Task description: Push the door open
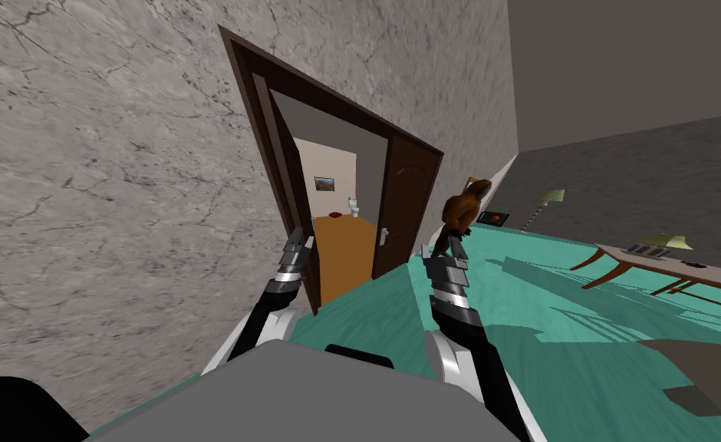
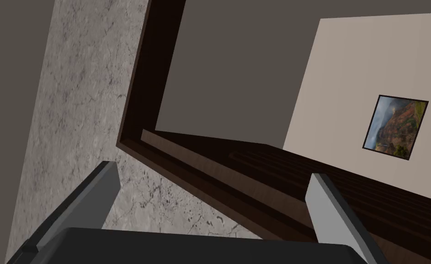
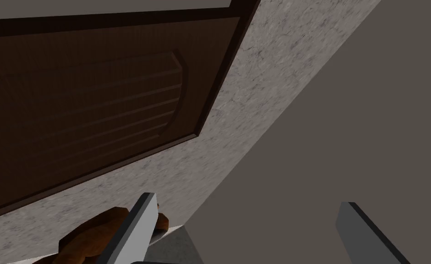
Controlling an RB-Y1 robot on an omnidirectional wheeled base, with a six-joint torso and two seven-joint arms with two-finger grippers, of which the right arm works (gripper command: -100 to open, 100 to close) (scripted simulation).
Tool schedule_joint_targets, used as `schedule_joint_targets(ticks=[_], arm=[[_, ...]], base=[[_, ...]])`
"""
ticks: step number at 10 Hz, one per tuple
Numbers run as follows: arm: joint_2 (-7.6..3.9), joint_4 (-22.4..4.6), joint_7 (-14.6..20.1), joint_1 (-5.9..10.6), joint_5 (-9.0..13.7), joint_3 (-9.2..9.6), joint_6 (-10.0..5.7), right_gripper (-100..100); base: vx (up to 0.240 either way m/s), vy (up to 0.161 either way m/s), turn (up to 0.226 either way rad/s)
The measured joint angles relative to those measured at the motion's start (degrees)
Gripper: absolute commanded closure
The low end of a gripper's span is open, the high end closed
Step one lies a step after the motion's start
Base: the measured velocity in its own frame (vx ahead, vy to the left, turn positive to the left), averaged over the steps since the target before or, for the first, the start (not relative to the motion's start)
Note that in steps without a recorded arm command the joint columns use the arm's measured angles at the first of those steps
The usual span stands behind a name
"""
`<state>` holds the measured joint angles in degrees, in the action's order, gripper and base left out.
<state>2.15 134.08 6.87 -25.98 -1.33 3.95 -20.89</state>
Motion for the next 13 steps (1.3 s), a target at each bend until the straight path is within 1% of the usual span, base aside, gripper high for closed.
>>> schedule_joint_targets(ticks=[1, 5, 6, 7, 8, 9, 10, 11, 13], arm=[[-0.15, -0.92, -0.04, 0.65, 0.02, -0.07, 0.12, -100], [-0.88, -5.61, 0.14, 3.17, -0.14, 0.49, -0.4, -100], [-1.07, -7.28, 0.17, 4.39, -0.16, 0.49, -0.33, -100], [-1.23, -8.72, 0.18, 5.05, -0.24, 0.78, -0.42, -100], [-1.75, -10.49, 0.42, 6.28, -0.08, 0.54, -0.51, -100], [-1.96, -12.28, 0.54, 7.42, -0.12, 0.68, -0.67, -100], [-1.9, -13.27, 0.46, 7.81, -0.24, 0.97, -0.75, -100], [-1.76, -14.89, 0.27, 8.52, -0.44, 1.38, -0.95, -100], [-2.15, -18.49, 0.32, 10.61, -0.56, 1.84, -1.55, -100]], base=[[0.057, -0.095, 0.039], [0.086, -0.092, 0.03], [0.074, -0.083, 0.04], [0.07, -0.091, 0.033], [0.061, -0.106, 0.037], [0.042, -0.067, 0.021], [0.046, -0.046, 0.025], [0.071, -0.077, 0.039], [0.075, -0.072, 0.04]])
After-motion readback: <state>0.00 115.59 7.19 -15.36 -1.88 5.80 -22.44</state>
